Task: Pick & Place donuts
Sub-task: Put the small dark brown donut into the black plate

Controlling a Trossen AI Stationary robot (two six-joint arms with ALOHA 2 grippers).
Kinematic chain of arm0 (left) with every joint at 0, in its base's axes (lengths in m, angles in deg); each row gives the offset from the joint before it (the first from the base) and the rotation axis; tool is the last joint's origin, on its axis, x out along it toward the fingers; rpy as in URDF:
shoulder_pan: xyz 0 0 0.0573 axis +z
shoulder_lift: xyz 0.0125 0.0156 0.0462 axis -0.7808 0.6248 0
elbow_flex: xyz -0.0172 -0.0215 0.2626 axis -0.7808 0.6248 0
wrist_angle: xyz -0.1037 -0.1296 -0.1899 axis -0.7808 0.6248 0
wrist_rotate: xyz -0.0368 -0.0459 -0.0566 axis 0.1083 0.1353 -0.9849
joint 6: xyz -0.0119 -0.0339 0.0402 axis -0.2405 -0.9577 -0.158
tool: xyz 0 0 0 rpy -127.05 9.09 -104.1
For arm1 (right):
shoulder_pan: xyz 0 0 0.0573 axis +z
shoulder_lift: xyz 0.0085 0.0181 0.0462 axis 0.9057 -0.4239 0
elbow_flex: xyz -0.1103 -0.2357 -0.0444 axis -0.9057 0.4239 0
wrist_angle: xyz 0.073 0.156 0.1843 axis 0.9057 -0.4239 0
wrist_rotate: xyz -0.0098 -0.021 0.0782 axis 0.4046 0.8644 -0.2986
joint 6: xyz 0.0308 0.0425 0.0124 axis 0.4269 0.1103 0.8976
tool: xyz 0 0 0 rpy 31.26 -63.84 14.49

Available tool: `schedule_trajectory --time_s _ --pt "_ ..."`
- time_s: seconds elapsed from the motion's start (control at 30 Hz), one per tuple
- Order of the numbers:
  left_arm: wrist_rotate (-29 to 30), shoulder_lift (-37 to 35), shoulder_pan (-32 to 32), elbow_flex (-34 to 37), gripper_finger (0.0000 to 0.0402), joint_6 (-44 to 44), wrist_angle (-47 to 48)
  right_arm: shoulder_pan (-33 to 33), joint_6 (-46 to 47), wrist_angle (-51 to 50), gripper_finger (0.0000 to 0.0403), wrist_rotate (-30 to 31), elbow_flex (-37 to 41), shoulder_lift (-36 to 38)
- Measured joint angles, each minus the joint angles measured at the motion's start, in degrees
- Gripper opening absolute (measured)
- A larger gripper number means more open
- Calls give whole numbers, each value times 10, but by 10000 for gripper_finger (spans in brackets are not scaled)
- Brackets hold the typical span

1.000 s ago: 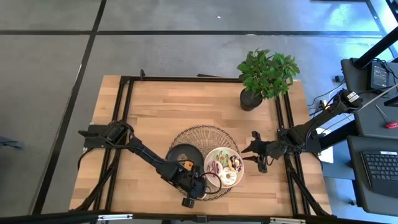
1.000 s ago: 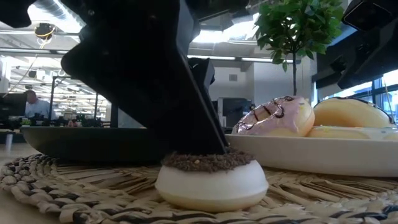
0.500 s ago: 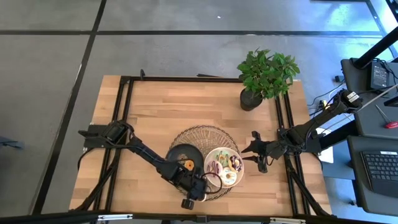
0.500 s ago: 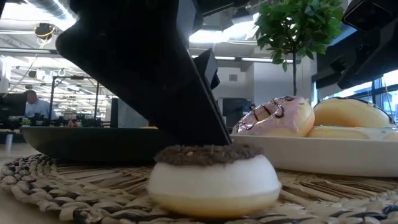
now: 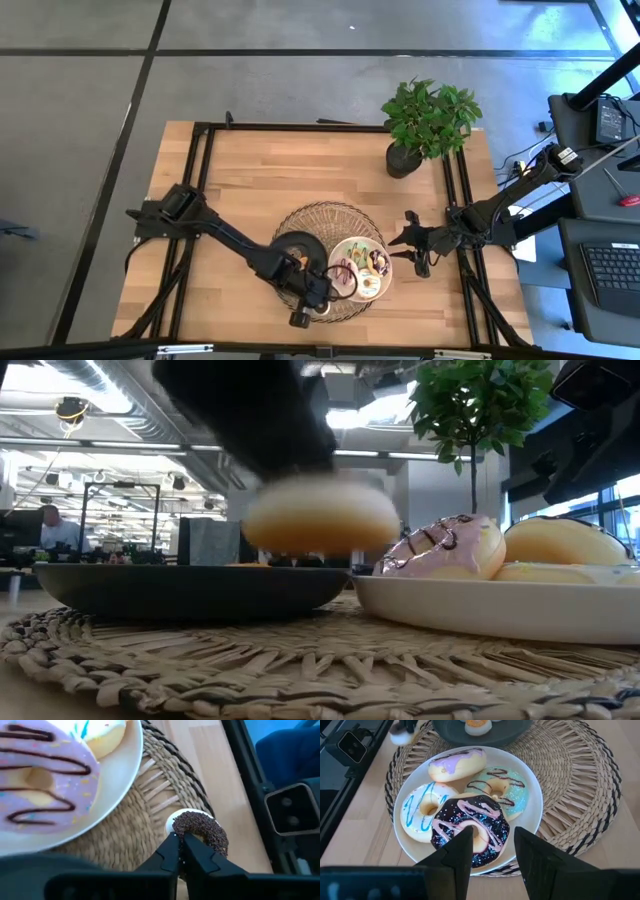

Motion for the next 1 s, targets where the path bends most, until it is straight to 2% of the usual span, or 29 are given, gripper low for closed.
schedule_trajectory --time_s 0.2,0.47,0.63,0.8,1.0 --pt "41 -59 0 0 15 -8 87 0 0 -2 145 0 0 0" --pt "179 -134 0 20 7 -113 279 0 0 -3 145 0 0 0" --pt "193 -144 3 71 13 -183 265 0 0 -3 145 0 0 0" --pt "194 -143 7 115 14 -192 214 0 0 -3 145 0 0 0" --pt "194 -143 11 119 15 -200 190 0 0 -3 145 0 0 0"
